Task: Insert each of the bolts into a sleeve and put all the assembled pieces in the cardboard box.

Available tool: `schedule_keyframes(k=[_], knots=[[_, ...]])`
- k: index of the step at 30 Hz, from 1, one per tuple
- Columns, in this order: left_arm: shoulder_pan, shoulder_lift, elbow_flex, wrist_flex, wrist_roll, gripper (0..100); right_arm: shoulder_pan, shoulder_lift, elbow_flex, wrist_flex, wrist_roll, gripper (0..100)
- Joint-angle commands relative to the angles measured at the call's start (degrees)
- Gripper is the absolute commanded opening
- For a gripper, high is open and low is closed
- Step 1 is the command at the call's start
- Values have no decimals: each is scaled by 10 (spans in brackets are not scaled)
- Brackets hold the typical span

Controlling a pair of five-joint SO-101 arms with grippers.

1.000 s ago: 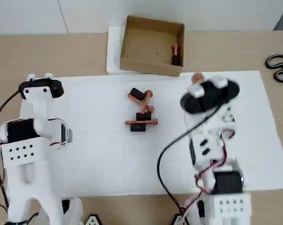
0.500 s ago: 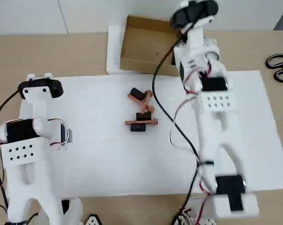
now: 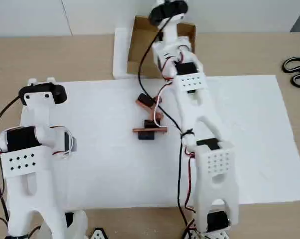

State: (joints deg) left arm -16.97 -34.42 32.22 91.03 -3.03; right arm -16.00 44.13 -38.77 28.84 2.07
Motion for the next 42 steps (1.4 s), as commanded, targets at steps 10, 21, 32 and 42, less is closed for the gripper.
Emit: schedule_keyframes(k=[10, 21, 32, 42], knots=[[-4, -5, 0, -11, -4, 156, -35, 153, -221, -13, -32, 7], [-4, -5, 0, -11, -4, 156, -50, 178, -232, -2, -30, 101], [-3, -5, 0, -11, -4, 156, -73, 174, -232, 12, -30, 228], [-2, -5, 0, -11, -4, 156, -48, 130, -299, 89, -29, 227]])
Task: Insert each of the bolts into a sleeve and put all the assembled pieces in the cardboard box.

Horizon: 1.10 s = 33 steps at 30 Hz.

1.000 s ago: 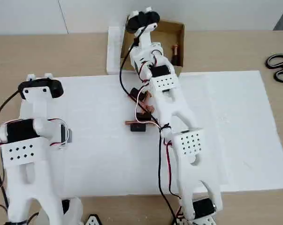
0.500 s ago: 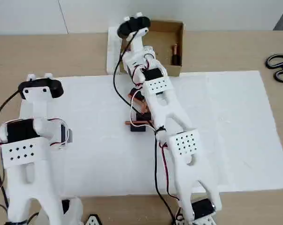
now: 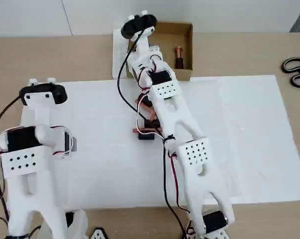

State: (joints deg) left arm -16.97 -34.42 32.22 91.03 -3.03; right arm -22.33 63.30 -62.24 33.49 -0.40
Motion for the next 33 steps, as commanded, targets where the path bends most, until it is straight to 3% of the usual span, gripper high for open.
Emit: schedule_keyframes(k=[1, 5, 15, 21, 33], knots=[[-1, -5, 0, -11, -4, 156, 20, -71, -79, 65, -4, 227], [-1, -5, 0, -11, -4, 156, 46, -105, -150, 185, -6, 227], [0, -5, 0, -12, -4, 156, 119, -172, -340, 624, -5, 227], [1, -5, 0, -12, -4, 156, 193, -218, -282, 642, -4, 227], [1, -4, 0, -16, -3, 156, 157, -460, 158, 640, -4, 227]])
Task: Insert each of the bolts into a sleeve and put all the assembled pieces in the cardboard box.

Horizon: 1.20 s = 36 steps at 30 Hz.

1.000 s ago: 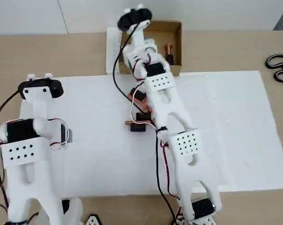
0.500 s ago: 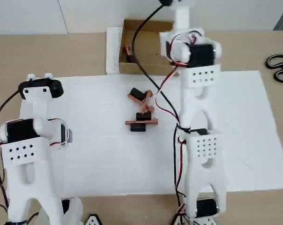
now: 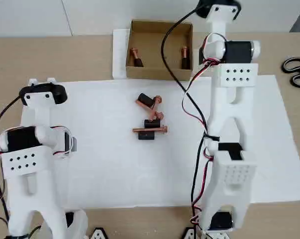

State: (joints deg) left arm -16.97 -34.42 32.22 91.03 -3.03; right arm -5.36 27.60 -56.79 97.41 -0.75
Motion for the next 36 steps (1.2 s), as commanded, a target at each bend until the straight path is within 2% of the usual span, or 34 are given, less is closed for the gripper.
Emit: schedule_keyframes(k=[1, 5, 13, 16, 21, 24, 36], knots=[[2, -4, 0, -16, -3, 156, -20, -128, 142, 0, -1, 227], [2, -2, 1, -16, -3, 156, -53, -189, 258, -17, -1, 229], [2, -4, 3, -16, 12, 156, -115, -170, 386, -93, -4, 227], [2, -4, 3, -16, 12, 156, -135, -135, 389, -105, -11, 227], [1, -4, 3, -16, 13, 156, -164, -91, 389, -140, -90, 226], [-3, -4, 3, -16, 13, 156, -195, -87, 389, -143, -89, 227], [-3, -4, 11, -26, 20, 156, -200, -89, 380, -144, -88, 226]])
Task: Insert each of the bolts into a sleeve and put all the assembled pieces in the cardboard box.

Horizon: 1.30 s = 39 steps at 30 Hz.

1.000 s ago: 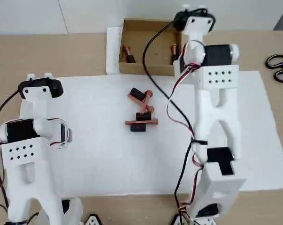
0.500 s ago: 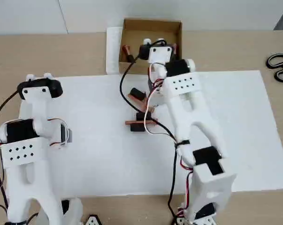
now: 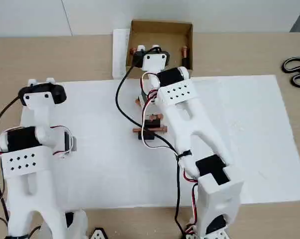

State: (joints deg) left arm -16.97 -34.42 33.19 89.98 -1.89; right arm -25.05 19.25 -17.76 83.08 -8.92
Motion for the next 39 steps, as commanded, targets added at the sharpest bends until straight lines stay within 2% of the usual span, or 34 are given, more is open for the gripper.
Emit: schedule_keyframes(k=[1, 8, 11, 17, 22, 25, 30, 34, 39], knots=[[-3, -4, 6, -23, 17, 156, -6, -6, -11, 0, -5, 226], [4, -2, 11, -85, 25, 157, -8, -54, -11, 0, -5, 226], [42, 1, -20, -113, 26, 158, 33, -76, -11, 0, -5, 226], [164, 97, -123, -88, 44, 158, 165, -132, -11, 43, -5, 226], [219, 258, -264, -70, 67, 158, 271, -166, -11, 89, -4, 229], [261, 349, -368, -41, 82, 157, 314, -176, -11, 102, 34, 229], [311, 484, -562, 3, 119, 157, 356, -181, -8, 117, 92, 227], [341, 589, -711, 35, 150, 156, 386, -180, 5, 110, 97, 228], [362, 719, -866, 76, 168, 156, 388, -181, 62, 76, 97, 228]])
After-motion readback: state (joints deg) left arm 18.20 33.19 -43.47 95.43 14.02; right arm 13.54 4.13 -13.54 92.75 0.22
